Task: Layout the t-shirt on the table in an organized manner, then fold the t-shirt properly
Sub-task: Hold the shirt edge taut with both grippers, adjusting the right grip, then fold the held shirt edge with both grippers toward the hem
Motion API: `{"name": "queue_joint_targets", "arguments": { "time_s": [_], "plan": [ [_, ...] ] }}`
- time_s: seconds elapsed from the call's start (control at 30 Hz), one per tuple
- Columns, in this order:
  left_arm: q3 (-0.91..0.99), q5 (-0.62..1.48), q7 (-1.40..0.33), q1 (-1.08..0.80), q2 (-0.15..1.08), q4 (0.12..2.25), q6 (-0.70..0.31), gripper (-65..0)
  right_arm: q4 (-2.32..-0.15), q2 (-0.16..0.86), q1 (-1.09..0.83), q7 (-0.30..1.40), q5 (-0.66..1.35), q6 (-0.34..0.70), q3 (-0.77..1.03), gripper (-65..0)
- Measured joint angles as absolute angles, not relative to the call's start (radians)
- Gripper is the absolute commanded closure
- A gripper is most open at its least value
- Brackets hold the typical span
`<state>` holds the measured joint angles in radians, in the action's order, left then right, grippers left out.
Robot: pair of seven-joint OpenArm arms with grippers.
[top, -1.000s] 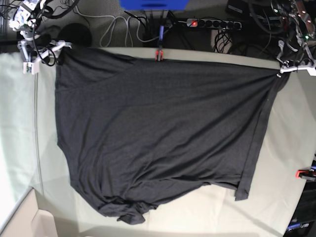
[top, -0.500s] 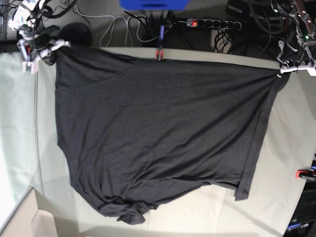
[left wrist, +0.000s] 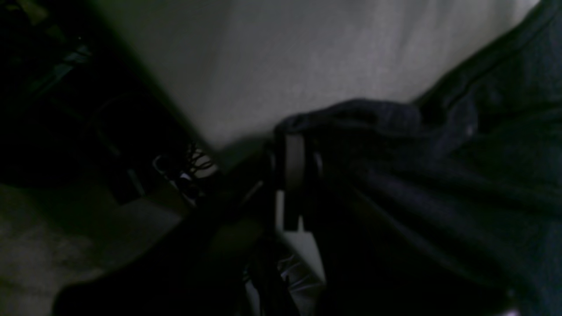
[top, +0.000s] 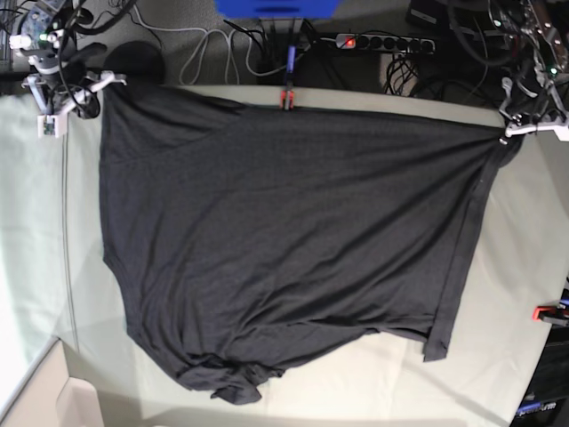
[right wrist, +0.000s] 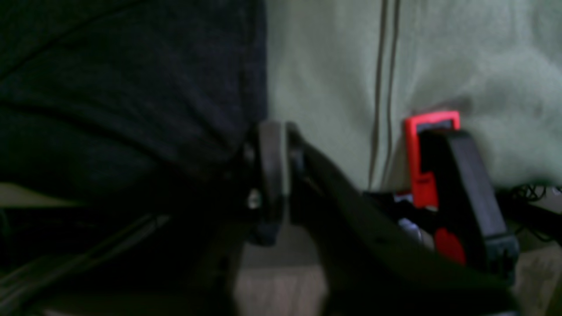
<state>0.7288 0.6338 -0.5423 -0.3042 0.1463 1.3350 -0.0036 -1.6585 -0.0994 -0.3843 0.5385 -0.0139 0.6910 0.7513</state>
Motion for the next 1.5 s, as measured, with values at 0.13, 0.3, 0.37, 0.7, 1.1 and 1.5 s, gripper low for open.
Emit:
{"name": "queue_joint_targets", "arguments": {
  "time_s": [0.13,0.3,0.37,0.7,1.1,1.5],
  "plan": [
    [0.729,0.634,-0.542,-0.301,0.147,1.335,-0.004,0.0,-1.642,-0.094,-0.385,0.535,-0.014,0.691,0.712,-31.9],
    [0.729,0.633,-0.542,-0.3,0.146,1.335,-0.004,0.0,-1.577,-0.094,-0.386,0.538,-0.014,0.691,0.67,-41.4],
    [0.729,0.629,-0.542,-0.295,0.146,1.335,-0.004,0.0,-1.559,-0.094,-0.386,0.523,-0.01,0.691,0.661,-41.4],
    [0.729,0.63,-0.542,-0.29,0.147,1.335,-0.004,0.0,-1.529,-0.081,-0.381,0.505,0.001,0.684,0.66,-10.2],
    [0.73,0.636,-0.548,-0.294,0.143,1.394,-0.002,0.0,-1.665,-0.095,-0.425,0.544,-0.009,0.693,0.682,0.0],
    [0.729,0.635,-0.544,-0.281,0.135,1.458,-0.003,0.0,-1.836,-0.117,-0.381,0.552,-0.014,0.698,0.683,0.0]
  ]
}}
